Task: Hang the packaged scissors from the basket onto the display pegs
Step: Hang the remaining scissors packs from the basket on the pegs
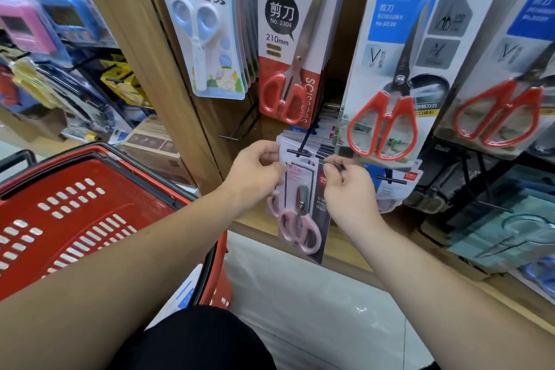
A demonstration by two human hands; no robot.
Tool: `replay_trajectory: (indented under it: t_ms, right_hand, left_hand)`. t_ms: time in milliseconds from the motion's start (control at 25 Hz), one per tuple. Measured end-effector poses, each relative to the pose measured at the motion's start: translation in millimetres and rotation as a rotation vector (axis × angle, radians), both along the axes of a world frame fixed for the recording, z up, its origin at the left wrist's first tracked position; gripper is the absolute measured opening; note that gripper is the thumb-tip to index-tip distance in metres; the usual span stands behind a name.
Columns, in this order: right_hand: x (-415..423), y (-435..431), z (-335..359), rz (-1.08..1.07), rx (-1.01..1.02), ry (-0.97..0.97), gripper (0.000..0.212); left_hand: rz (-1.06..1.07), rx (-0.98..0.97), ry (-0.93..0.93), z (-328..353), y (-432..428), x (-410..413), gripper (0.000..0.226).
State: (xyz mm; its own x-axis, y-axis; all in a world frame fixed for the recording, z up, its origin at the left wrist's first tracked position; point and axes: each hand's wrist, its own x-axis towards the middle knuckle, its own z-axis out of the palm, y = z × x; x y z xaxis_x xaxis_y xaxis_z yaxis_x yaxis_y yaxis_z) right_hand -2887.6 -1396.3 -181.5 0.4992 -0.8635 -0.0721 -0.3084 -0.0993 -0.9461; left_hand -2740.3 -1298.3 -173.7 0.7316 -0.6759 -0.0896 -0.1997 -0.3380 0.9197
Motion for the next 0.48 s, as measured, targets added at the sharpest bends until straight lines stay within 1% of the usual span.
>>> replay_trajectory:
  t_ms: [80, 120, 280, 360, 480]
  right_hand:
    - [5.5, -1.1, 0.8, -0.032, 0.049, -0.013, 0.012]
    - [7.0, -1.4, 0.3, -0.042, 0.052, -0.011, 0.012]
    - [8.3, -1.9, 0.5, -0.11, -0.028, 0.034, 0.024]
    - [9.3, 1.0, 3.0, -0.136, -0.013, 0.042, 0.029]
    - [12.3, 8.0, 1.6, -0.171, -0.028, 0.095, 0.023]
  left_hand:
    - [0.009, -0.003, 0.004, 0.6, 1.1, 1.3, 0.019]
    - [0.021, -0.006, 0.003, 1.3, 0.6, 2.4, 0.018]
    - [0.054, -0.029, 0.005, -0.6, -4.9, 4.4, 0.015]
    - [0.056, -0.027, -0.021, -1.6, -9.6, 4.4, 0.013]
    - [0.078, -0.048, -0.073, -7.3, -11.6, 6.6, 0.012]
